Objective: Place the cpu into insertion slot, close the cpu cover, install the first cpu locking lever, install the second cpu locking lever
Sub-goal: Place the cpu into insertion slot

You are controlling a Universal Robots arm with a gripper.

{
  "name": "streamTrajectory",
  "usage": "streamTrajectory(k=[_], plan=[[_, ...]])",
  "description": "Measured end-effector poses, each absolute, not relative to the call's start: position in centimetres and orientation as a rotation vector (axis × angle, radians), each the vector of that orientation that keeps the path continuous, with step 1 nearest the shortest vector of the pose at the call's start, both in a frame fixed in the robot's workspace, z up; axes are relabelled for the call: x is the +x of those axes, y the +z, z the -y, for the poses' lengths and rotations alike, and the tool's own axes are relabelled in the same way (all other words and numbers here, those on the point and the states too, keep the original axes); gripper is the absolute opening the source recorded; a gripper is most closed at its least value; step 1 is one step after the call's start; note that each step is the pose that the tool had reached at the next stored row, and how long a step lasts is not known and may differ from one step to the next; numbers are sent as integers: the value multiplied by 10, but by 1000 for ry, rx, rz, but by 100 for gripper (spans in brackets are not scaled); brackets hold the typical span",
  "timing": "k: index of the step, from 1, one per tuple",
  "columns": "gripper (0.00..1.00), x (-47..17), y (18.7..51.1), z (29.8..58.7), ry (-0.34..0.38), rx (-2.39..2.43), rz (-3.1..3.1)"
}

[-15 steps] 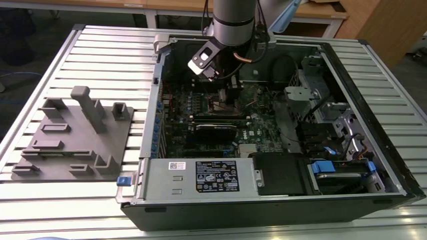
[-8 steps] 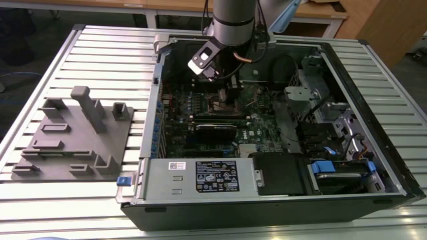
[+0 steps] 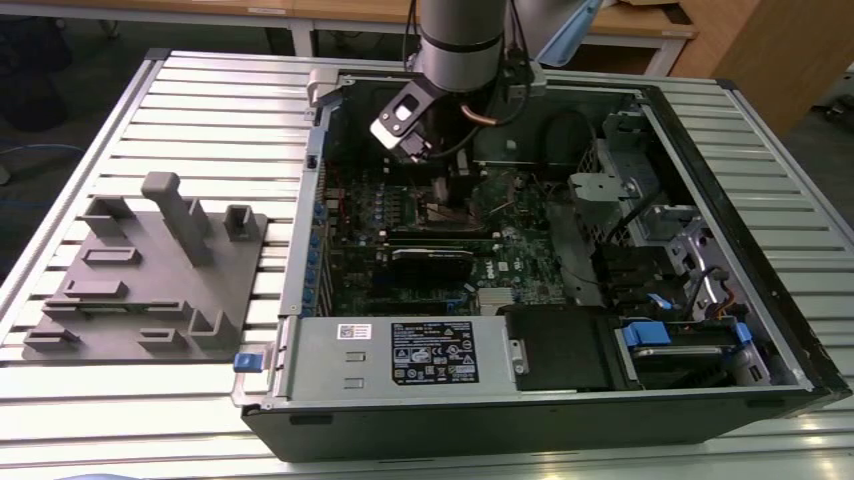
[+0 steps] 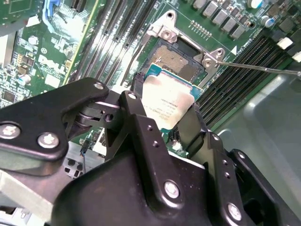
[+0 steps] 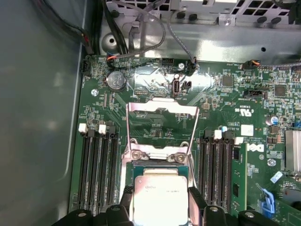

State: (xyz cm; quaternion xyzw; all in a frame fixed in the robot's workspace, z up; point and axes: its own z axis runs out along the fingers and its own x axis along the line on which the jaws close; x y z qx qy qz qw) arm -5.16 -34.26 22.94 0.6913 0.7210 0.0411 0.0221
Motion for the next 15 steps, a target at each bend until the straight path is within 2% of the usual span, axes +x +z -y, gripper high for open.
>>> streamTrajectory(k=[15], plan=[[54, -52, 228, 341, 126, 2198, -2176]])
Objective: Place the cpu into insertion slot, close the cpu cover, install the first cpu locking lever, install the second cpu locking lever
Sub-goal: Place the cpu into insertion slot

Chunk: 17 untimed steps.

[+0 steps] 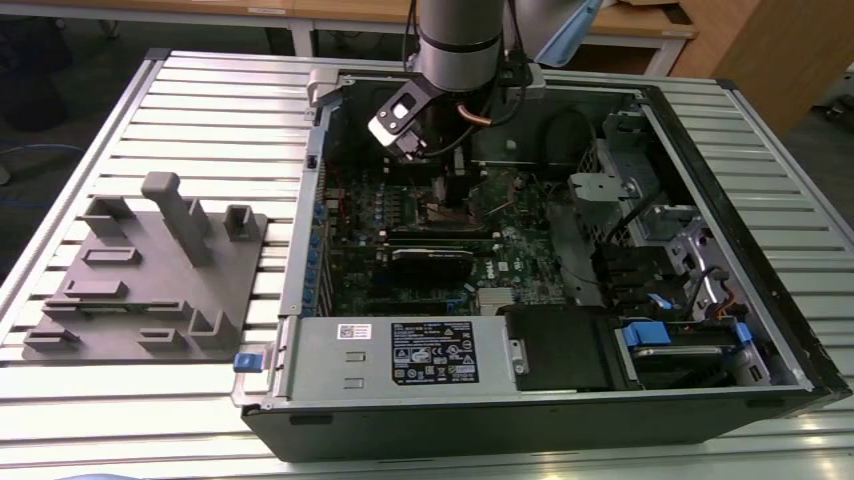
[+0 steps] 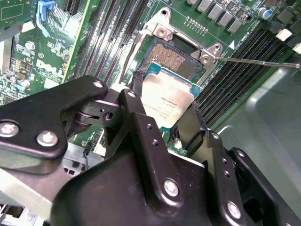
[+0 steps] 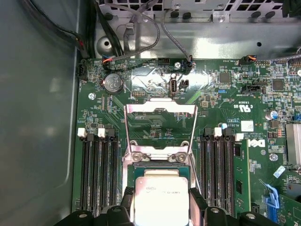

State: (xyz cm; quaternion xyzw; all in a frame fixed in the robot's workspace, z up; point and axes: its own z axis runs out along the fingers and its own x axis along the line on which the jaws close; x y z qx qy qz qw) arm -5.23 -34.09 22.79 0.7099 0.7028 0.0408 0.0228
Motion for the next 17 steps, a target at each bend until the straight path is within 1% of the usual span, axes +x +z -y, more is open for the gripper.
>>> streamTrajectory(k=[17], plan=[[54, -56, 226, 339, 127, 2200, -2175]])
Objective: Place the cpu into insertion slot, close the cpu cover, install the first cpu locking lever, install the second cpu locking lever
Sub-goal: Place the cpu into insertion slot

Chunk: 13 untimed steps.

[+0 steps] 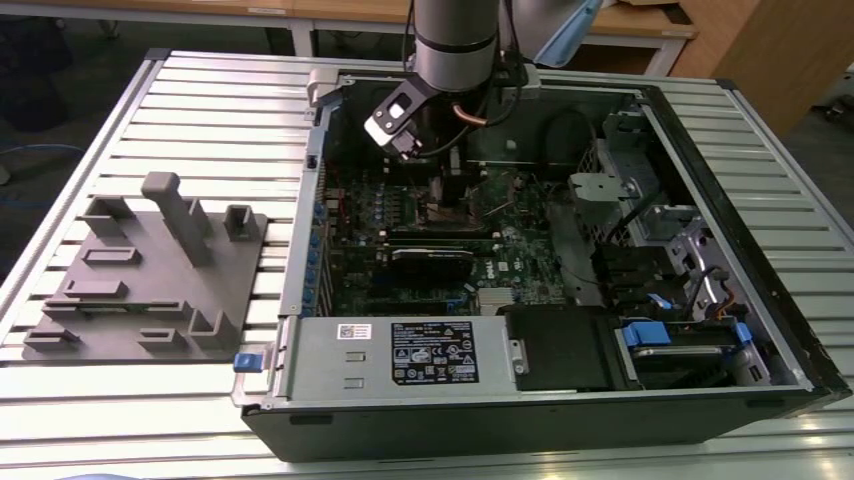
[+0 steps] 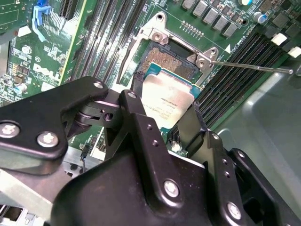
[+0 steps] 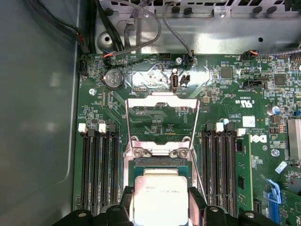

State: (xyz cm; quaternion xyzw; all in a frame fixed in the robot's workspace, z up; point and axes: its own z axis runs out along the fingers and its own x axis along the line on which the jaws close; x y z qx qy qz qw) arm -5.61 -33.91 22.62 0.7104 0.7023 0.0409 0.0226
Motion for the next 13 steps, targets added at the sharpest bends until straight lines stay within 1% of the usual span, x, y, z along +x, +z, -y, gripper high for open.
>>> streamTrajectory(k=[13], plan=[[54, -56, 220, 339, 127, 2200, -2175]])
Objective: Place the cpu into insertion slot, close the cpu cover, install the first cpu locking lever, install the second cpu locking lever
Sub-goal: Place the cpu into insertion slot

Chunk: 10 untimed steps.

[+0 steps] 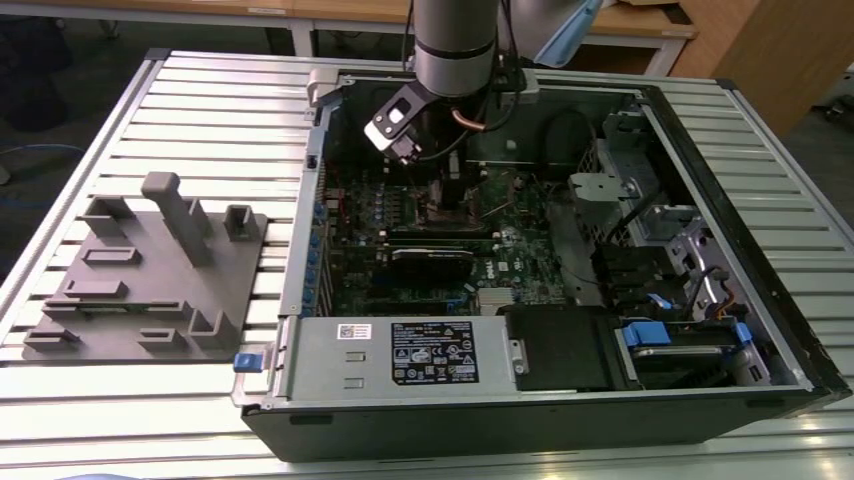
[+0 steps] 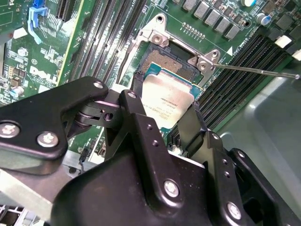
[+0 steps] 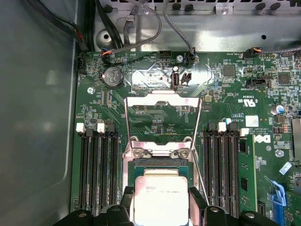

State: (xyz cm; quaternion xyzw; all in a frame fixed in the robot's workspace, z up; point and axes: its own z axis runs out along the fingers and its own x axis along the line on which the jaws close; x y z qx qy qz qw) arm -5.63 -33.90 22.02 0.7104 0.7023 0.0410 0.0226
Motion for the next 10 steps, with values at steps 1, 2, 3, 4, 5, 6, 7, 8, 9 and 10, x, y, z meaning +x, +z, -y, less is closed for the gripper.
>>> streamTrajectory(k=[1, 2, 3, 4, 5, 6, 7, 8, 9, 10], plan=[[54, -56, 220, 339, 127, 2200, -2175], [54, -56, 220, 339, 127, 2200, -2175], [54, -56, 220, 339, 127, 2200, -2175], [54, -56, 220, 339, 127, 2200, -2175], [54, -56, 220, 339, 127, 2200, -2175], [54, -56, 219, 339, 127, 2200, -2175], [54, -56, 219, 339, 127, 2200, -2175], [54, -56, 219, 339, 127, 2200, -2175], [54, -56, 219, 339, 127, 2200, -2175], [54, -56, 219, 339, 128, 2200, -2175]])
